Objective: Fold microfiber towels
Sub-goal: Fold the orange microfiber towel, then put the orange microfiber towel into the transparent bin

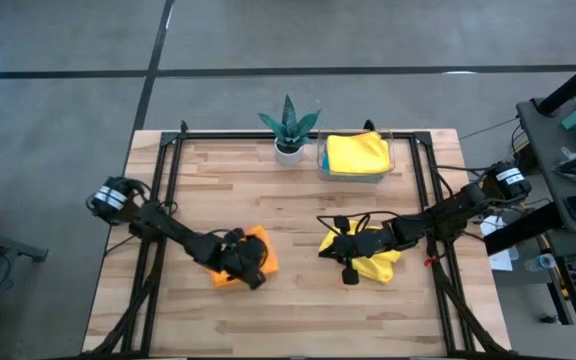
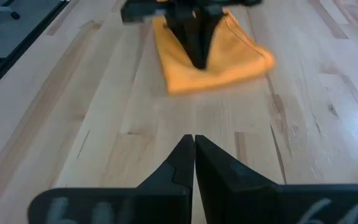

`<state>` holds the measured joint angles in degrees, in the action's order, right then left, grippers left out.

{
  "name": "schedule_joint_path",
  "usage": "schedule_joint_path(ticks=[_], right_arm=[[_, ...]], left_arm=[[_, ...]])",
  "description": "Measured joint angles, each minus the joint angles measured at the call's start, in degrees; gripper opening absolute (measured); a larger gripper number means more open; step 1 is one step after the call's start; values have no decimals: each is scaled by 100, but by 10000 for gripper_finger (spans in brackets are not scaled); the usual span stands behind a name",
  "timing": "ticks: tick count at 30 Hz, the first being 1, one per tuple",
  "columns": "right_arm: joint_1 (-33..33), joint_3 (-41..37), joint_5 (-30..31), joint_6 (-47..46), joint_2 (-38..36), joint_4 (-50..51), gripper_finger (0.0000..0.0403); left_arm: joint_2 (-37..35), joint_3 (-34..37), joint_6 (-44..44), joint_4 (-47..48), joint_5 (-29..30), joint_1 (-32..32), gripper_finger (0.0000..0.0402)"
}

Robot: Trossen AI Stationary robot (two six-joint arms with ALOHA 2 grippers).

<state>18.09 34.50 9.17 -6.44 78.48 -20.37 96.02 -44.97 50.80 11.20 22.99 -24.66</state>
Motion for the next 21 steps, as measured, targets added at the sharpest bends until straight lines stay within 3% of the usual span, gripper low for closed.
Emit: schedule_joint_path(ticks=[5, 11, 15, 21], right_arm=[[-40, 0, -3, -89, 0, -10, 9], [-361, 470, 2, -1074, 2, 1175, 9], [-537, 993, -1, -1274, 175, 1992, 9], [-792, 1653, -50, -1728, 816, 2058, 9]], left_arm=[[383, -135, -976, -1422, 336, 522, 0], [150, -397, -1737, -1394, 338, 516, 0], [-409, -413, -1642, -599, 267, 137, 0], [-813, -382, -728, 926, 43, -661, 0]])
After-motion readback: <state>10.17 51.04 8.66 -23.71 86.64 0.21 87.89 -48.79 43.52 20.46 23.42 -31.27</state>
